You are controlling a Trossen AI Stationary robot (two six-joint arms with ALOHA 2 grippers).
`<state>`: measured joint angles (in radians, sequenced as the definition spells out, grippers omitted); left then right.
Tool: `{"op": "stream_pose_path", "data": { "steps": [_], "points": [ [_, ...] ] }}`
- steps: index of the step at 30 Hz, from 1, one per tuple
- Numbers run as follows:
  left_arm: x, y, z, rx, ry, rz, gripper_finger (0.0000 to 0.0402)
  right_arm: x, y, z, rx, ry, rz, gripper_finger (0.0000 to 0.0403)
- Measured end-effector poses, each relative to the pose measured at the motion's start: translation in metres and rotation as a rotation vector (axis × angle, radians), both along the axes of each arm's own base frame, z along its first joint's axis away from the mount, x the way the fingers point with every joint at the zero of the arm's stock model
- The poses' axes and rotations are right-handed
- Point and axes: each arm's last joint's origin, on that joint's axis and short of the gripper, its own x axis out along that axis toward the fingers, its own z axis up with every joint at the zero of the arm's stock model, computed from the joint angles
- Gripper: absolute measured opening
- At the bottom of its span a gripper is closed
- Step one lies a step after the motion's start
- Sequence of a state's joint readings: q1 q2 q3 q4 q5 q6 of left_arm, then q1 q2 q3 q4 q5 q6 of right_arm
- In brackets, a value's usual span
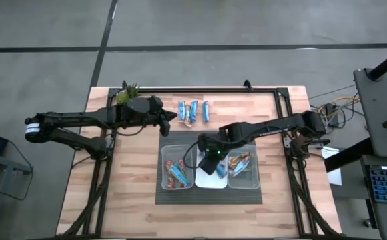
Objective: Pick and place Granola Bars by type
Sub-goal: Put the blue granola bar into the white bin
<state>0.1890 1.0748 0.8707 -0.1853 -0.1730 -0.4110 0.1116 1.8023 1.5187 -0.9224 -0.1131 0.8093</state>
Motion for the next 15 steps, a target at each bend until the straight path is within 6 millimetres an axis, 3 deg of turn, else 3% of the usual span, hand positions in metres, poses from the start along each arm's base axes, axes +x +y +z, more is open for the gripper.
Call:
{"op": "stream_pose_path", "data": {
  "steps": [15],
  "points": [
    [0.0,0.0,0.0,0.0,0.0,0.0,0.0,0.0024,0.0037,-0.0013,0.008,-0.033,0.018,0.0061]
  ]
}}
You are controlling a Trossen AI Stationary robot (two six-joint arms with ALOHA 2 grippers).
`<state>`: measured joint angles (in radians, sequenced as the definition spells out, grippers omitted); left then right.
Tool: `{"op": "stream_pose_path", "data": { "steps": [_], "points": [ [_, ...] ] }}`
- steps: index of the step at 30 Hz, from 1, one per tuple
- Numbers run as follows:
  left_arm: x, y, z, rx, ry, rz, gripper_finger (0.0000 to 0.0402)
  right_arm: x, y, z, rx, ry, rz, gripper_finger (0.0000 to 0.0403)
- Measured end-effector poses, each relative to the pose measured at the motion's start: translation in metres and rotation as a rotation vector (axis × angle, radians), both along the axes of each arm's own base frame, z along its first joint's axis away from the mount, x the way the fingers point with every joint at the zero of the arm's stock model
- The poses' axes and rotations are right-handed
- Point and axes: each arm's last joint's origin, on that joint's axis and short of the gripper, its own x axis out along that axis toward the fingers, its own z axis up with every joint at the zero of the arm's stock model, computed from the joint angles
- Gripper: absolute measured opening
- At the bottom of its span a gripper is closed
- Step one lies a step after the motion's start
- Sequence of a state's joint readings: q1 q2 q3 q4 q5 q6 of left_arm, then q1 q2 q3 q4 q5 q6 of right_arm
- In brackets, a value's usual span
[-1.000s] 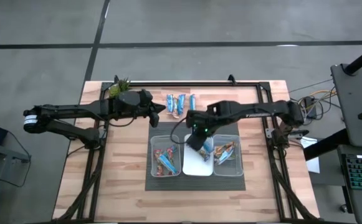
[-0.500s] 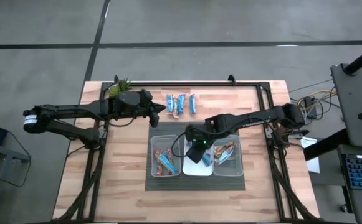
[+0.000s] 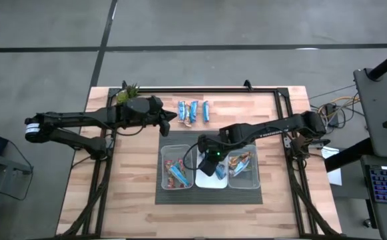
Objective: Pick and place Granola Bars by type
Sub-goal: Put the blue granola bar into the white bin, then put the orange granola bar into the transparent bin
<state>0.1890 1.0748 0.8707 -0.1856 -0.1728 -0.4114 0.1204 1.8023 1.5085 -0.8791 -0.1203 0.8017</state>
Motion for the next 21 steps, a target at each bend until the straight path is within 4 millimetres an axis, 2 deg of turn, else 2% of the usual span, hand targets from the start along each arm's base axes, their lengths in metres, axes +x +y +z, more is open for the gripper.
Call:
{"op": "stream_pose_path", "data": {
  "steps": [12,17,21],
  "points": [
    [0.0,0.0,0.0,0.0,0.0,0.0,0.0,0.0032,0.0007,-0.0075,0.007,0.023,0.002,0.0155],
    [0.0,0.0,0.0,0.0,0.0,0.0,0.0,0.0033,0.0007,-0.0076,0.001,0.019,0.018,0.0171],
    [0.0,0.0,0.0,0.004,0.001,-0.002,0.0,0.0041,0.0008,-0.0058,-0.008,0.007,0.04,0.0164]
  ]
}}
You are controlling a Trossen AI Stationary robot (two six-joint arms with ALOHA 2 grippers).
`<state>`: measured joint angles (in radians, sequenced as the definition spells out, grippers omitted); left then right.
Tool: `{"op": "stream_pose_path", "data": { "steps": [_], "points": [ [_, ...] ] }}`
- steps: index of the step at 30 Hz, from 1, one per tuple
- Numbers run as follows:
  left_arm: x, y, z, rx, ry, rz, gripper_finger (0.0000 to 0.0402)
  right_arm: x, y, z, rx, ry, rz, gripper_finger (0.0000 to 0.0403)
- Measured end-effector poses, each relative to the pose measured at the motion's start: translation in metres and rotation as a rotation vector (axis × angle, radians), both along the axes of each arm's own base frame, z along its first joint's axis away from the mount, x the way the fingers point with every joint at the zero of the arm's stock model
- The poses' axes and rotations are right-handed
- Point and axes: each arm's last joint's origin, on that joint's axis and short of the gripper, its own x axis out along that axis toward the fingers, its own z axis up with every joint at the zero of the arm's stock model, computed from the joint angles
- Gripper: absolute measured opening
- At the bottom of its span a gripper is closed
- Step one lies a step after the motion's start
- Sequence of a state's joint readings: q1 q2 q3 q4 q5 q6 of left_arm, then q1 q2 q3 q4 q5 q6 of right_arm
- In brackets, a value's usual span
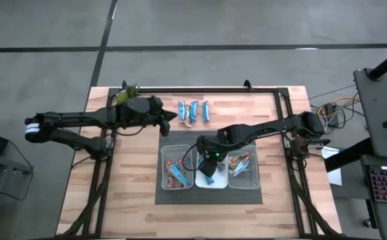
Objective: Pick and place Granola Bars by type
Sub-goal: Put the orange granola bar into the transparent bin
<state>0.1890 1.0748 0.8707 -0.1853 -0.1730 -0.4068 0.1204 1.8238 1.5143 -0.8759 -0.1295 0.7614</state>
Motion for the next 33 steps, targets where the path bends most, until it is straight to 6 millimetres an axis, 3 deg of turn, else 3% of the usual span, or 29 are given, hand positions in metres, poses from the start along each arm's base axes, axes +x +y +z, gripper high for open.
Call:
{"op": "stream_pose_path", "data": {
  "steps": [7,13,22,33],
  "points": [
    [0.0,0.0,0.0,0.006,0.002,-0.002,0.0,-0.002,0.0,0.006,-0.019,-0.026,0.047,0.0094],
    [0.0,0.0,0.0,0.006,0.002,-0.003,0.0,-0.014,-0.004,0.03,-0.106,-0.103,0.08,0.0016],
    [0.0,0.0,0.001,0.04,0.004,-0.016,0.0,-0.056,-0.01,0.085,-0.237,-0.25,0.265,0.0009],
    [0.003,0.001,0.008,0.053,-0.07,-0.012,0.0,-0.117,-0.024,0.141,-0.408,-0.406,0.161,0.0009]
  ]
}}
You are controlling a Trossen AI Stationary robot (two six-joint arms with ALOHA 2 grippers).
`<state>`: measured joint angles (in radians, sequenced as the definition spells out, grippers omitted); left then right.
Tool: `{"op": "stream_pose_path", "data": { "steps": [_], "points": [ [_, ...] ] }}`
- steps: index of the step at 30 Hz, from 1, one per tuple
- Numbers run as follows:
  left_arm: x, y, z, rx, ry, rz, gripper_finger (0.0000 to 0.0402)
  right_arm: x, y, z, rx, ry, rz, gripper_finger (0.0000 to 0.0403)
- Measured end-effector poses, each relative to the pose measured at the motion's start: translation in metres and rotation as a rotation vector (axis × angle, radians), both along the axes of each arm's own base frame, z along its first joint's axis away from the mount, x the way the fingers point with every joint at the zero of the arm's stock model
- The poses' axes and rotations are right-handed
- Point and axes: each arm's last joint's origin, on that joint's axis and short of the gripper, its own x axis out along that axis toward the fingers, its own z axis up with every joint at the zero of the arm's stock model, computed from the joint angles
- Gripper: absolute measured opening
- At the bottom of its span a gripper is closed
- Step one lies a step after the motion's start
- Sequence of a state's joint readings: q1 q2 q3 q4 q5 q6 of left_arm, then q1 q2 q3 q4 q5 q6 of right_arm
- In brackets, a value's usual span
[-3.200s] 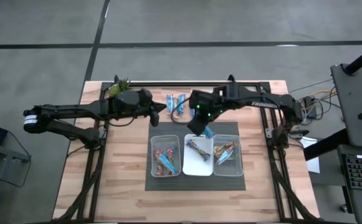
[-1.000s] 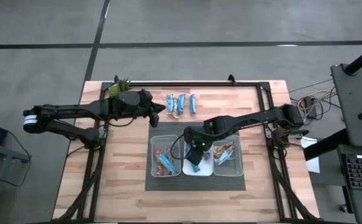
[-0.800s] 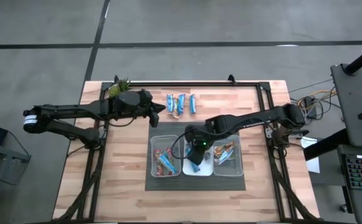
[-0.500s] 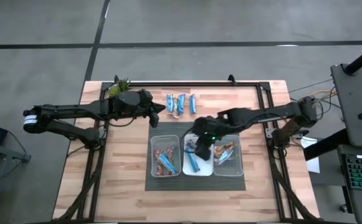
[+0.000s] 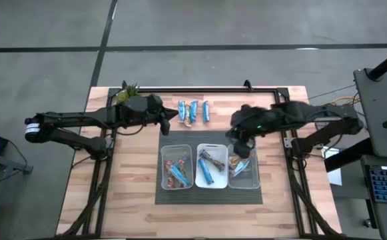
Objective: Pick and place Granola Bars by type
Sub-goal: Put the orange granola bar into the transparent bin
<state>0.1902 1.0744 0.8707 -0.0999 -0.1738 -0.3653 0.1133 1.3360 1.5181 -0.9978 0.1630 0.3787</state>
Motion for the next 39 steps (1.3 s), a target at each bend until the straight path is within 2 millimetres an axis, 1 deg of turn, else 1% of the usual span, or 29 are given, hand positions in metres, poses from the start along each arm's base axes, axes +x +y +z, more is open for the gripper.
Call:
{"op": "stream_pose_path", "data": {
  "steps": [5,10,15,19,24,26,30,34,36,39],
  "points": [
    [0.001,0.0,0.002,-0.01,-0.031,0.007,0.0,-0.023,-0.013,0.016,-0.011,-0.074,-0.056,0.0008],
    [0.0,0.002,0.006,-0.022,-0.047,0.02,0.0,-0.038,-0.024,0.019,-0.029,-0.099,-0.086,0.0009],
    [0.001,0.004,0.027,0.019,-0.093,0.017,0.0,-0.05,-0.033,0.011,-0.054,-0.091,-0.104,0.0008],
    [-0.002,0.006,0.051,0.062,-0.112,0.019,0.0,-0.059,-0.041,0.001,-0.06,-0.103,-0.107,0.0008],
    [-0.005,0.006,0.074,0.097,-0.077,0.003,0.0,-0.069,-0.052,-0.012,-0.053,-0.166,-0.082,0.0008],
    [-0.006,0.006,0.082,0.107,-0.057,-0.004,0.0,-0.073,-0.057,-0.015,-0.049,-0.193,-0.098,0.0008],
    [-0.004,0.008,0.092,0.115,-0.012,0.01,0.0001,-0.082,-0.065,-0.023,-0.047,-0.186,-0.116,0.0008],
    [0.003,0.016,0.094,0.102,0.055,0.04,0.0002,-0.085,-0.07,-0.029,-0.024,-0.182,-0.111,0.0008],
    [0.008,0.021,0.092,0.087,0.078,0.039,0.0011,-0.086,-0.071,-0.031,-0.021,-0.176,-0.099,0.0008],
    [0.016,0.028,0.09,0.062,0.089,0.027,0.004,-0.086,-0.071,-0.033,-0.019,-0.171,-0.099,0.0008]
  ]
}}
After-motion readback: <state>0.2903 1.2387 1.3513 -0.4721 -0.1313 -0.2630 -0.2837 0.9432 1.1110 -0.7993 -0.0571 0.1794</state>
